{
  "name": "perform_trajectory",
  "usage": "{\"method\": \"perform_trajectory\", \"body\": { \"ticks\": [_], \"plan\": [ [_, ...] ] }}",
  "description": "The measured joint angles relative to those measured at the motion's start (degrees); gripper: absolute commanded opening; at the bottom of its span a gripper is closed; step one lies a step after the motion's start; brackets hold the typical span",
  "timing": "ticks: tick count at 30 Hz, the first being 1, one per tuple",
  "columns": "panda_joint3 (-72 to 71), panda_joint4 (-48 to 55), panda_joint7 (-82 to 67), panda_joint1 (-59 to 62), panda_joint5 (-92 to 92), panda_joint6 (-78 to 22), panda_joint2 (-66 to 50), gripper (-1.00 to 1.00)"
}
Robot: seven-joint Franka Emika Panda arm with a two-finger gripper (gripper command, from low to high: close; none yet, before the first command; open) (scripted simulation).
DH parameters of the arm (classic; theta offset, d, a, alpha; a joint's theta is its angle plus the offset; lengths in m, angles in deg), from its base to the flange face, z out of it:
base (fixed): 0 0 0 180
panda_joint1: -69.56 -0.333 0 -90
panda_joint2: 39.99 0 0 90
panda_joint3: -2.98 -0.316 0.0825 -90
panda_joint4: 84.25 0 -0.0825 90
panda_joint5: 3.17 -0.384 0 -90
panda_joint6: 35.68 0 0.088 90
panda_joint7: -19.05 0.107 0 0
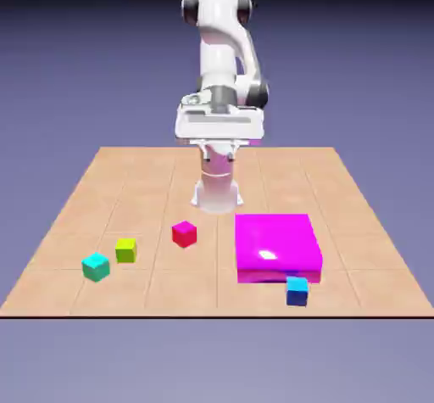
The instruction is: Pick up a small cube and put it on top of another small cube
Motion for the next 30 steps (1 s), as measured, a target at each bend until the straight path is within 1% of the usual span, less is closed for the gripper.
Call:
{"method": "perform_trajectory", "body": {
  "ticks": [19,21,27,28,30],
  "plan": [
    [5.90,6.06,47.33,32.50,-1.25,-12.08,-36.61,0.00],
    [5.91,6.07,47.44,32.47,-1.25,-12.11,-36.69,0.00],
    [3.27,8.47,43.89,34.06,-6.02,-2.14,-49.14,0.00],
    [2.97,8.74,43.50,34.24,-6.56,-1.02,-50.54,-1.00],
    [2.97,8.74,43.51,34.24,-6.54,-1.00,-50.54,-1.00]
  ]
}}
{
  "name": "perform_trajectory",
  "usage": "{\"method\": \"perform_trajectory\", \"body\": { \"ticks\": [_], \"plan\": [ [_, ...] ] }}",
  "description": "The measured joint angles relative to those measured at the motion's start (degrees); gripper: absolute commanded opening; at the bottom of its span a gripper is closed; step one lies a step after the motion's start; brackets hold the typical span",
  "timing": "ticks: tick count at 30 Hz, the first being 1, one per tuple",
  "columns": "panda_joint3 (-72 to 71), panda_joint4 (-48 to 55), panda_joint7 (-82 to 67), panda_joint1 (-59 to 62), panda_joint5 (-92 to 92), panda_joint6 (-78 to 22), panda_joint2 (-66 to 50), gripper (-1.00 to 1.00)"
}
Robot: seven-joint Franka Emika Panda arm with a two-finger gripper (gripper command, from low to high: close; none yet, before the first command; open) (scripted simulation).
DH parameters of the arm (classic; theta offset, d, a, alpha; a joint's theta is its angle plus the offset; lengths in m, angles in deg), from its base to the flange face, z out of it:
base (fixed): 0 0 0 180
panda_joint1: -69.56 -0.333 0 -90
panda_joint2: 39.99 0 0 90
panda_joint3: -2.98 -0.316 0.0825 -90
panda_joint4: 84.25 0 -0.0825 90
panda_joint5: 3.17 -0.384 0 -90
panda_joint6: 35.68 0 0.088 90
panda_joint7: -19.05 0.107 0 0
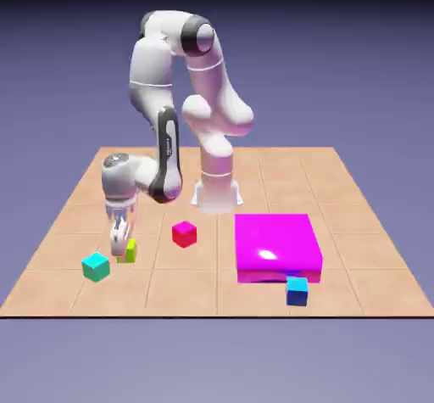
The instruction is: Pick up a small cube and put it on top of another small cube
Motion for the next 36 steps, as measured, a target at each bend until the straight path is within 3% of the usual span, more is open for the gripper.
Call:
{"method": "perform_trajectory", "body": {
  "ticks": [8,36],
  "plan": [
    [2.93,-2.67,3.94,-1.76,5.30,-11.06,13.84,-1.00],
    [-20.84,18.60,-65.73,12.31,19.05,-27.86,-2.52,-1.00]
  ]
}}
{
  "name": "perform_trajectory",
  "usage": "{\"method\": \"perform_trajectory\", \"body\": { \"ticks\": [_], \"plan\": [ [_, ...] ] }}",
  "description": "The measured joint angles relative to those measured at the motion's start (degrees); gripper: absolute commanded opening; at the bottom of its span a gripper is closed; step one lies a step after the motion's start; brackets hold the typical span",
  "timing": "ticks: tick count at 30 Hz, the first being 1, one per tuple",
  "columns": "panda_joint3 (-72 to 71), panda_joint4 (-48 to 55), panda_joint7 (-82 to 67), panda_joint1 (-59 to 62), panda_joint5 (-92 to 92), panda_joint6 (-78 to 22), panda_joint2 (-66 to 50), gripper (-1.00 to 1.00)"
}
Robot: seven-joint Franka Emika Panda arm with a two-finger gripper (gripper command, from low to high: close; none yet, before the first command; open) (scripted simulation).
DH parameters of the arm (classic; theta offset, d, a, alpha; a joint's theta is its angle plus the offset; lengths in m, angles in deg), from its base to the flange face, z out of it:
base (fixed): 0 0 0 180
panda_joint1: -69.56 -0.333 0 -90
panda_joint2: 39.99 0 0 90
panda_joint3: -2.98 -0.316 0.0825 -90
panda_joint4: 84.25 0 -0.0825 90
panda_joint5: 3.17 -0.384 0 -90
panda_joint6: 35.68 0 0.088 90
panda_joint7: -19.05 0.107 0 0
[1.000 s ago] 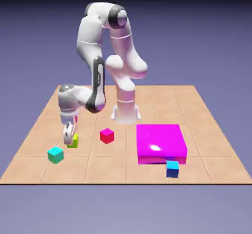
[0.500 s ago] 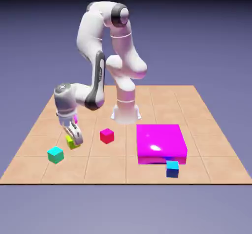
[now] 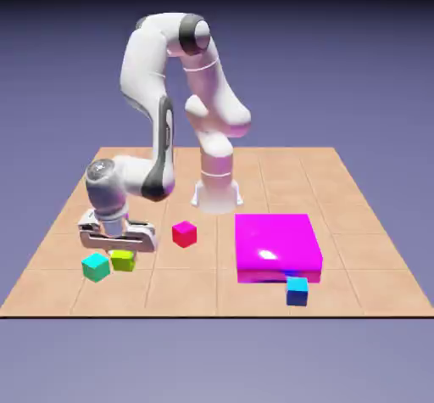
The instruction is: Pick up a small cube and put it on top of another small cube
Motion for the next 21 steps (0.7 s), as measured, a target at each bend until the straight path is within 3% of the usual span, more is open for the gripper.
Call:
{"method": "perform_trajectory", "body": {
  "ticks": [21],
  "plan": [
    [-28.63,10.77,-52.29,7.51,23.40,-16.63,-18.93,-1.00]
  ]
}}
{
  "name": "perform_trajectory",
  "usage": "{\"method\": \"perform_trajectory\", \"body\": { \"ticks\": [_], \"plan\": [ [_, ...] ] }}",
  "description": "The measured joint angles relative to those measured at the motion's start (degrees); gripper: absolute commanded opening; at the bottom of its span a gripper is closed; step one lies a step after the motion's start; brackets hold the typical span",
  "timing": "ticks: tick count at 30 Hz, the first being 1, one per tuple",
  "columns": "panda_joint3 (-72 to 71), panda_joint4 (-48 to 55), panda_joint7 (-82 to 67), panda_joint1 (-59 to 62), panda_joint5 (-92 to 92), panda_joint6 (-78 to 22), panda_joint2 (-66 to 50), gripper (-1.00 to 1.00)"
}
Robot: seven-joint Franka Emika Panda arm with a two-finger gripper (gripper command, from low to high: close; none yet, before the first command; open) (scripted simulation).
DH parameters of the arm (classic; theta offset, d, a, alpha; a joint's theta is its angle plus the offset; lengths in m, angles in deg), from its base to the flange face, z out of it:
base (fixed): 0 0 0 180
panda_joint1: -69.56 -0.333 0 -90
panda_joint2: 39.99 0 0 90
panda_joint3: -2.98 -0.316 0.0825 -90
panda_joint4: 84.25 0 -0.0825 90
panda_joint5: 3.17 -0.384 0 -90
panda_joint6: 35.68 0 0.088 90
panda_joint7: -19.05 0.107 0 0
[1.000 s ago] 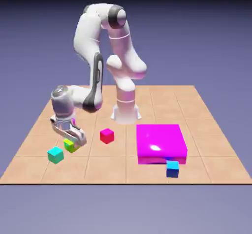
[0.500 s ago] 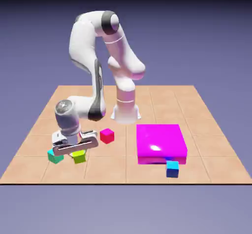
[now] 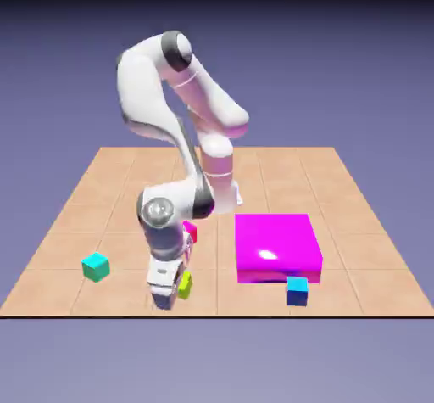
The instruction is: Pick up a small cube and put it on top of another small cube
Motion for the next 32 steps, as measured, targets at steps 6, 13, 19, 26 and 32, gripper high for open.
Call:
{"method": "perform_trajectory", "body": {
  "ticks": [6,13,19,26,32],
  "plan": [
    [-11.91,-0.25,-10.43,-0.42,11.03,-6.49,-7.61,-1.00],
    [-26.44,-1.52,-20.86,-1.65,24.75,-14.34,-16.85,-1.00],
    [-37.33,-2.76,-30.00,-1.51,36.26,-19.25,-23.78,-1.00],
    [-29.03,-1.88,-28.54,-4.94,43.81,-14.38,-27.47,1.00],
    [-37.32,-2.70,-30.50,-1.50,36.88,-19.08,-24.11,1.00]
  ]
}}
